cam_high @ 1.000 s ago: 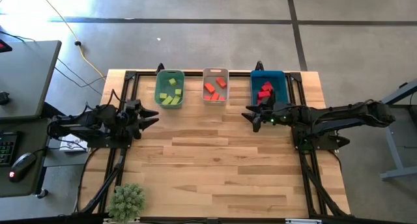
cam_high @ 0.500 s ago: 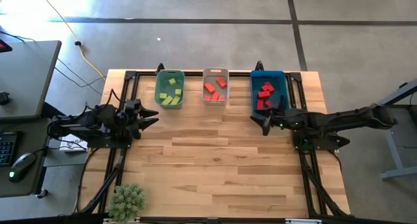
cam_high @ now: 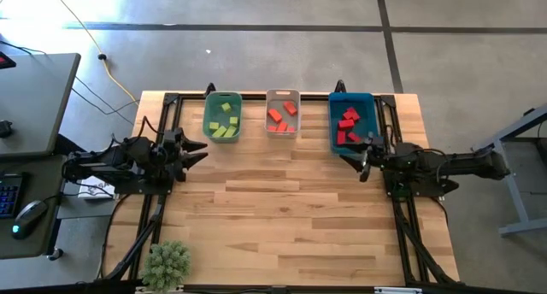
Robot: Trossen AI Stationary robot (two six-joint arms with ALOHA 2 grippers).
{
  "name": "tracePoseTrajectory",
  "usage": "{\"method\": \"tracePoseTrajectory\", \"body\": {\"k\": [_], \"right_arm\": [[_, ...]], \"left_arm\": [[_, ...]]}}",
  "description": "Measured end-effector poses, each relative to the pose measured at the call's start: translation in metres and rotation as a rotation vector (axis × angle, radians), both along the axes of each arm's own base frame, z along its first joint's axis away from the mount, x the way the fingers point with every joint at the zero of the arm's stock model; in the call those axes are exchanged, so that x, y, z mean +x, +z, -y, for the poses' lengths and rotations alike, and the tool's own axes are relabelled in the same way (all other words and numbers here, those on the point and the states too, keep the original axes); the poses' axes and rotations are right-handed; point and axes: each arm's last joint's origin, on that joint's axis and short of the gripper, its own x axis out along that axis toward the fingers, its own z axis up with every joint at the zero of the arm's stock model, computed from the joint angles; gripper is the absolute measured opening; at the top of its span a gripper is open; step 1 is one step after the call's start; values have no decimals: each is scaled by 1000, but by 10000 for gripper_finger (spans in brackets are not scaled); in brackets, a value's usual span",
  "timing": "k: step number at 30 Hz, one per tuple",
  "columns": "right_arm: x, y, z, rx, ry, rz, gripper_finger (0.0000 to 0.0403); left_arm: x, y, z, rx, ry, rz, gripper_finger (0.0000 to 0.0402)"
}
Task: Sort & place blocks by color
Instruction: Return to Home Position
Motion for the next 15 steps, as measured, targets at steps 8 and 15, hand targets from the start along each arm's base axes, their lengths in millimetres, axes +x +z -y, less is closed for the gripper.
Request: {"method": "tracePoseTrajectory", "body": {"k": [8, 15], "right_arm": [[-14, -2, 0, -81, 6, -28, 224], [-20, -9, -2, -59, 72, -80, 224]], "left_arm": [[0, 2, 0, 22, 0, 16, 172], [0, 2, 0, 122, -8, -20, 172]]}}
